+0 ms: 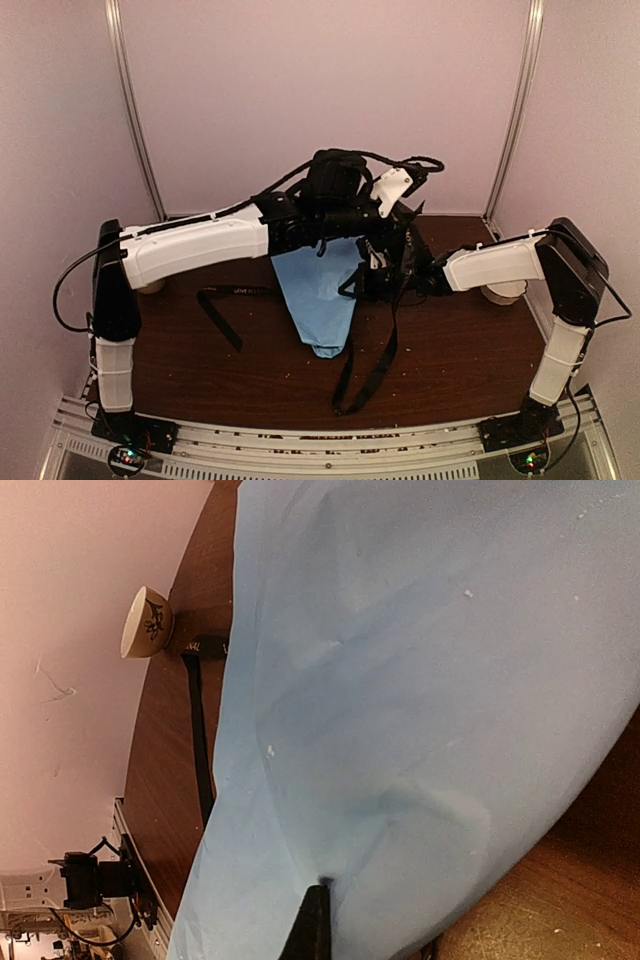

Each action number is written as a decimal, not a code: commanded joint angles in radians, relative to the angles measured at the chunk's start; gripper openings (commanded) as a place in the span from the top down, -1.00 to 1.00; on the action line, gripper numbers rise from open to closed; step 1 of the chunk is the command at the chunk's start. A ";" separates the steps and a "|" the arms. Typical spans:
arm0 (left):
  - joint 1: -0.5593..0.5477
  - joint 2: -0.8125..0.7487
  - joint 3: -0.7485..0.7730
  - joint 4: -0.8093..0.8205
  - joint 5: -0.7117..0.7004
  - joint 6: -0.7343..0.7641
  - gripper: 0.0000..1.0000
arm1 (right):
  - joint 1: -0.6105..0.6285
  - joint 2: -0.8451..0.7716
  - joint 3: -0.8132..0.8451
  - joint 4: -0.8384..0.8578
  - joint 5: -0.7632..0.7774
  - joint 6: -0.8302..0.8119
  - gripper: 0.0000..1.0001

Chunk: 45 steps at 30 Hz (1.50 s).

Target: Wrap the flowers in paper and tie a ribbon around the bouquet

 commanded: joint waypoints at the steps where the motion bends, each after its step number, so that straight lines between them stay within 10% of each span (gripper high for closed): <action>1: 0.038 -0.080 -0.125 0.118 -0.010 -0.093 1.00 | 0.001 -0.033 -0.019 0.038 -0.016 -0.017 1.00; 19: 0.344 -0.166 -0.665 0.511 0.142 -0.414 1.00 | 0.001 -0.014 -0.050 0.019 0.020 -0.027 1.00; 45: 0.421 0.132 -0.468 0.184 0.179 -0.533 1.00 | 0.015 -0.247 -0.106 -0.285 0.481 -0.247 0.35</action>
